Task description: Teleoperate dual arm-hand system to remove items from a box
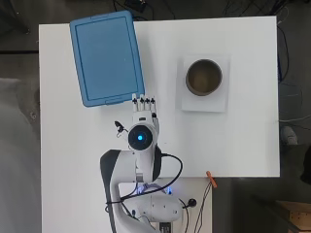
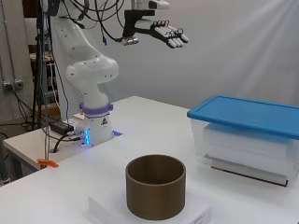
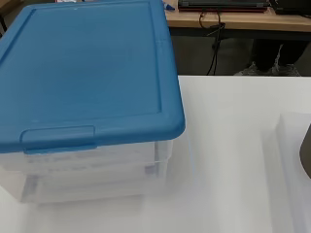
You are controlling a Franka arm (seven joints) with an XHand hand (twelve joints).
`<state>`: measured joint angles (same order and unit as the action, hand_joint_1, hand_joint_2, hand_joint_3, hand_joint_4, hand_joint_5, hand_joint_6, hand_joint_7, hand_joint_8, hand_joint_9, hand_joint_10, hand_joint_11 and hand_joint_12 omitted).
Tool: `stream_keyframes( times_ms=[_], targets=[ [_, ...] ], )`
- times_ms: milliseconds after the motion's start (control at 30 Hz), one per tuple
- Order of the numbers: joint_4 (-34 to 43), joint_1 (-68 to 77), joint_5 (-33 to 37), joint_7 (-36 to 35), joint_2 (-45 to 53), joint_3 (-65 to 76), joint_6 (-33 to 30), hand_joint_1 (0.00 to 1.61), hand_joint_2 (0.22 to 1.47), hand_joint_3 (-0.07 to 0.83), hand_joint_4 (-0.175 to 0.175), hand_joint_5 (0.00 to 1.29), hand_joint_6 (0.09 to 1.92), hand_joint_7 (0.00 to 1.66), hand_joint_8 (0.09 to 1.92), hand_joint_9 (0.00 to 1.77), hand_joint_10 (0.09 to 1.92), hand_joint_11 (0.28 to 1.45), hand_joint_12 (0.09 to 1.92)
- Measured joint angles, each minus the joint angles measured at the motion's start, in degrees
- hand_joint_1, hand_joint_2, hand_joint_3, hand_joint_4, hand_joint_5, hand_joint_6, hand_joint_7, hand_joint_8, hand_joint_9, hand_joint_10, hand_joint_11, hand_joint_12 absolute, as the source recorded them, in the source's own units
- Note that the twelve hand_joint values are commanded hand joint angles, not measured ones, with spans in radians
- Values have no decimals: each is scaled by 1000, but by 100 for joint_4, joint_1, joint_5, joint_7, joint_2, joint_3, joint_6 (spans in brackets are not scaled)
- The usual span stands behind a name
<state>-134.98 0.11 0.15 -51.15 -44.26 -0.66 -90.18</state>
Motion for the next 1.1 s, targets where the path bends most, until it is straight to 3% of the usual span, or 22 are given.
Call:
stream_keyframes(
  times_ms=[133, 200, 267, 467, 633, 833, 1100],
  targets=[
    [59, 13, -145, 153, 382, -340, -32, 163, 907, 12, 20, 275, 87, 348, 87, 372, 87, 426, 87],
    [42, 20, -536, 272, 559, -805, -73, 222, 921, 6, 35, 387, 87, 382, 87, 377, 87, 413, 87],
    [-61, 23, -1250, 516, 760, -1527, -193, 228, 921, 2, 43, 412, 87, 433, 87, 409, 87, 406, 87],
    [-550, 15, -2488, 666, 1142, -1907, -1279, 193, 891, -9, 62, 430, 87, 469, 87, 456, 87, 413, 87],
    [-829, 32, -2591, 489, 1296, -1733, -1883, 210, 881, -9, 64, 390, 87, 452, 87, 455, 87, 405, 87],
    [-874, 27, -2602, 324, 1595, -1700, -2141, 230, 899, 1, 65, 376, 87, 472, 87, 464, 87, 411, 87],
    [-554, -15, -3133, 1106, 2513, -2061, -2117, 208, 910, 4, 66, 337, 87, 451, 87, 424, 87, 400, 87]
  ],
)
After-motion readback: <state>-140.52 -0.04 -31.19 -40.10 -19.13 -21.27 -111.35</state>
